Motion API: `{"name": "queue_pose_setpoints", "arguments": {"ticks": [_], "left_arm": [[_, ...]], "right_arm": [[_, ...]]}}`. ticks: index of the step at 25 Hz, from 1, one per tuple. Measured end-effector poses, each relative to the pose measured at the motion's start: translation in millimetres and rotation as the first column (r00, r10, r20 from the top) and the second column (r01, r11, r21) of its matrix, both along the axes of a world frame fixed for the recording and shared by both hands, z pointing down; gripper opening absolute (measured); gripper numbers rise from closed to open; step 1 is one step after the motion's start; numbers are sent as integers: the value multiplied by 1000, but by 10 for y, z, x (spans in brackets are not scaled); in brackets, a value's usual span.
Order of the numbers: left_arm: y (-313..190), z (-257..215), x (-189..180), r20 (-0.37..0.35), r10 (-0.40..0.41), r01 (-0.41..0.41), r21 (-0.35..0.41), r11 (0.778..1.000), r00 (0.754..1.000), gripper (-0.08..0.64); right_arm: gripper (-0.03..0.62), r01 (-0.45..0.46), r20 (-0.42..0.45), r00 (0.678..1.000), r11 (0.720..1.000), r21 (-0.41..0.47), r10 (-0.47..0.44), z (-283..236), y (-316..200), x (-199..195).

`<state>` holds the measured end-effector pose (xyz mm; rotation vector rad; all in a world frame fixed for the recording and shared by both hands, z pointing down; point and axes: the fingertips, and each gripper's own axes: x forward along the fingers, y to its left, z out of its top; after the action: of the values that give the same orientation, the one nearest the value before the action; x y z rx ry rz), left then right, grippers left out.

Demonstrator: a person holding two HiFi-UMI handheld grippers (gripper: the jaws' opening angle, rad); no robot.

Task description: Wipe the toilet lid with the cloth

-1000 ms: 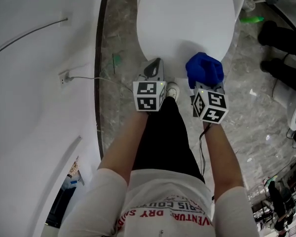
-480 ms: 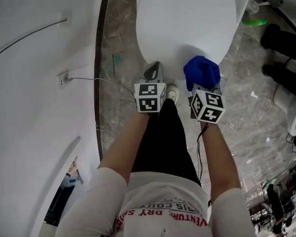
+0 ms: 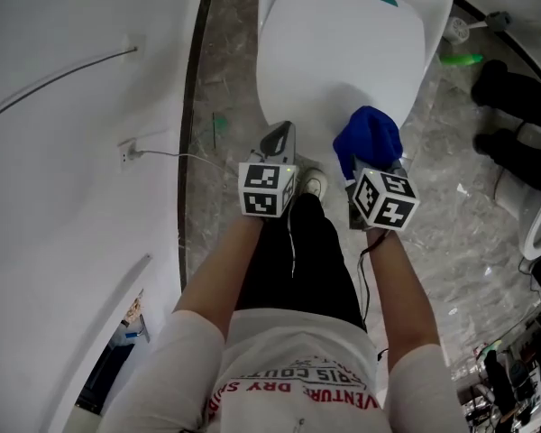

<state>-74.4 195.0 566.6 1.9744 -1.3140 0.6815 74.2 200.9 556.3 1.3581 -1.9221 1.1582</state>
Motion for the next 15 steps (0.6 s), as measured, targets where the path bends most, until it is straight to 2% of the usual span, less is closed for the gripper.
{"name": "queue_pose_setpoints", "arguments": {"ticks": [4,7,10,15], "left_arm": [[-349,-580,8,-50,54,-47,128,991,997,7],[-659,-909,-57,-95,55,-34,205,978,994,6],[-914,-1076,-154,-136,40,-7,238,971,990,6],[-1356,-1119,-323,-173,51,-9,239,971,984,7]], "right_arm": [[94,28,-1,1000,999,45,-28,-361,-365,-108],[94,74,-7,997,994,78,-74,-563,-685,-297],[94,114,-5,993,990,88,-114,-672,-953,-528],[94,133,35,990,988,75,-136,-647,-1477,-887]]}}
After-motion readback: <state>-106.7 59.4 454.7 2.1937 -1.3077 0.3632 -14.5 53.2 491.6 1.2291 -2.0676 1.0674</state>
